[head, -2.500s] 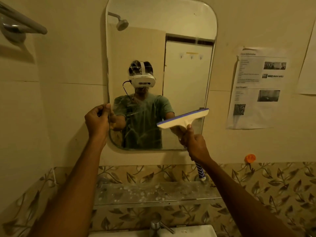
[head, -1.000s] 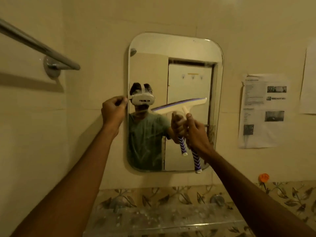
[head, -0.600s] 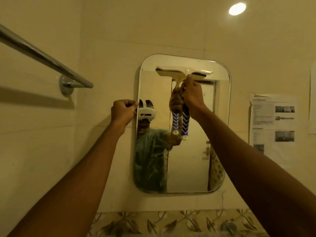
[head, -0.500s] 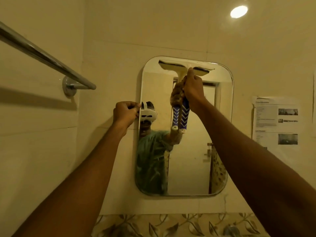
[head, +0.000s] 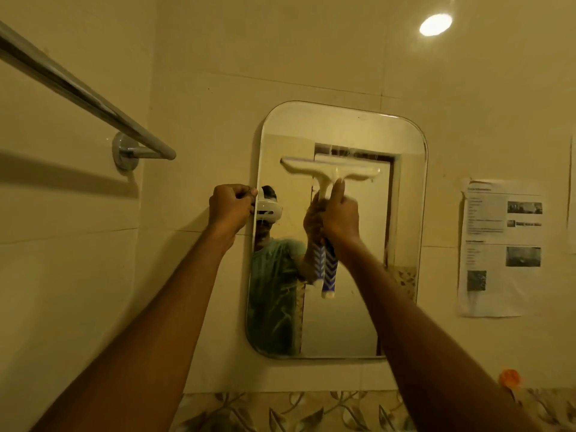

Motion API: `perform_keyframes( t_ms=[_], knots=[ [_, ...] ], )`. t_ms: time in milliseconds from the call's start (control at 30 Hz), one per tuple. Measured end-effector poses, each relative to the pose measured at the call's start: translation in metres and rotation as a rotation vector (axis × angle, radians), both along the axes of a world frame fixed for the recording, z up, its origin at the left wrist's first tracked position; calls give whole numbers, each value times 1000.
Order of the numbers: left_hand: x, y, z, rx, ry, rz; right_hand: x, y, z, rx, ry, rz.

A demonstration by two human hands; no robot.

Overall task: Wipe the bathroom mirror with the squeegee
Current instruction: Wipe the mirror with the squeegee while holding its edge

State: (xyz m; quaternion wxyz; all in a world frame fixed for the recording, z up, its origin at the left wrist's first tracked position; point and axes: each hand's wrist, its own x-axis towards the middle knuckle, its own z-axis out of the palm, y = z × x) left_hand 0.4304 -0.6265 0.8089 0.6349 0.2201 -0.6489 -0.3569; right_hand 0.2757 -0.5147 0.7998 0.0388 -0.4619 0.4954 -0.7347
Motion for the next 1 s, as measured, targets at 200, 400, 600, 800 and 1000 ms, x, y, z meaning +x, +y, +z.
perform_keyframes(
  t_ms=[200,400,600,800,1000],
  knots=[
    [2,4,1,6,-3,1,5,12,-100,49,-28,-84],
    [4,5,1,21,13,-15,2,25,-64,-28,30,-118],
    [1,5,-2,52,27,-35,6,36,54,-122,-14,-148],
    [2,5,-1,60,15,-59,-7,30,66,-27,-44,-68],
    [-1,2,-1,42,26,-34,-9,16,-51,38,-82,-10]
  ],
)
